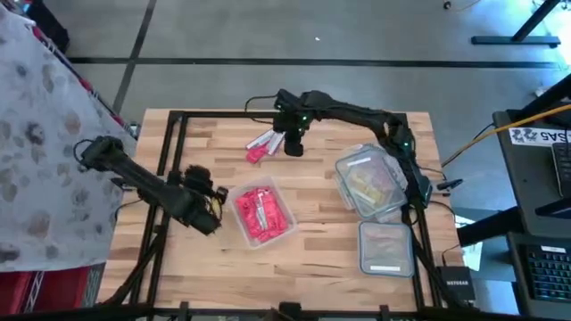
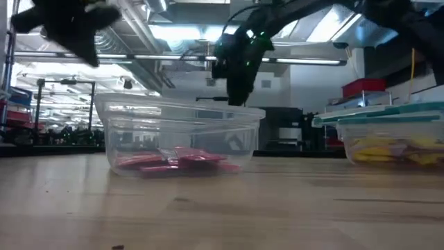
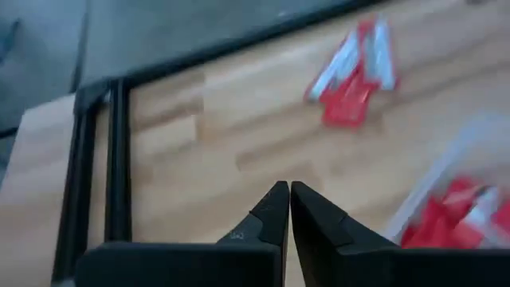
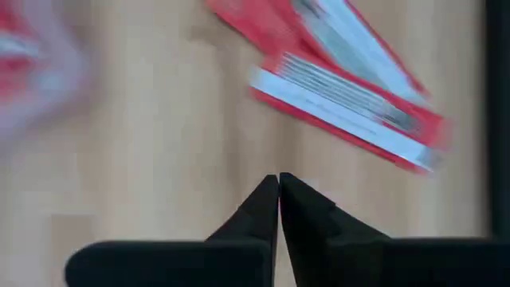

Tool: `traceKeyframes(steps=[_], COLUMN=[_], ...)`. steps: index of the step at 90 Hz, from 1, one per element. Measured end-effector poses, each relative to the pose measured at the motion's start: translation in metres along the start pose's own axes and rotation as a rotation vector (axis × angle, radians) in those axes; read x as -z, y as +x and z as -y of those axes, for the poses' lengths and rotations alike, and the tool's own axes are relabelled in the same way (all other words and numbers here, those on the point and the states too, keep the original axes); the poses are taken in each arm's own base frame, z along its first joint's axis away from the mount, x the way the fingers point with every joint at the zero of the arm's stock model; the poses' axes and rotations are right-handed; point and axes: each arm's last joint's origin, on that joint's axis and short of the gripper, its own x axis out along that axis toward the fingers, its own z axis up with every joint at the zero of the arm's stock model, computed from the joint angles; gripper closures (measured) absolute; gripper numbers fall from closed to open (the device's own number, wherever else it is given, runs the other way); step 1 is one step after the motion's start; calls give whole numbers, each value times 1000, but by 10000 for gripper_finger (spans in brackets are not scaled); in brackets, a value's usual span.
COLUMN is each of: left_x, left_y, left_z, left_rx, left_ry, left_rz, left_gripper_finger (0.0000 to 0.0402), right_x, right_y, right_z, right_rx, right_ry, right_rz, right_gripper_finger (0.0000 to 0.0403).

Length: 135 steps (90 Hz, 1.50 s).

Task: Sort candy
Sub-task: Put the pink candy strip into the left transparent bin

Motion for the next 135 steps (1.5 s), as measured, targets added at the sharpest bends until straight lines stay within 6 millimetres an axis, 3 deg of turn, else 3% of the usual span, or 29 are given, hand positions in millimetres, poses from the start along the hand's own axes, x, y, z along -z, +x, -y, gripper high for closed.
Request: traceKeyframes(steps=[9, 23, 30, 44, 65, 87, 103, 117, 135], left_x=[-28, -62, -77, -94, -82, -61, -46, -36, -32], left_y=[8, 35, 56, 110, 195, 252, 278, 289, 289], left_z=[-14, -20, -14, -5, -11, -2, 7, 11, 13], left_rx=[44, 112, 170, 379, 337, 440, 460, 446, 447], left_ry=[-20, 57, 118, 188, 288, 379, 400, 411, 421], left_rz=[3, 22, 33, 22, -137, -230, -248, -278, -301], left_gripper_finger=[398, 376, 356, 308, 235, 211, 221, 239, 308], right_x=[14, 46, 56, 76, 89, 89, 87, 87, 87], right_y=[4, 3, -1, 9, 30, 35, 35, 35, 38], right_z=[-16, -52, -73, -106, -134, -148, -151, -151, -151], right_rx=[-65, 19, 37, 12, -21, 27, 21, 17, 16], right_ry=[-6, -20, -25, -35, -42, -38, -40, -40, -40], right_rz=[75, 150, 248, 390, 454, 476, 491, 492, 491], right_gripper_finger=[402, 402, 402, 402, 402, 402, 402, 402, 402])
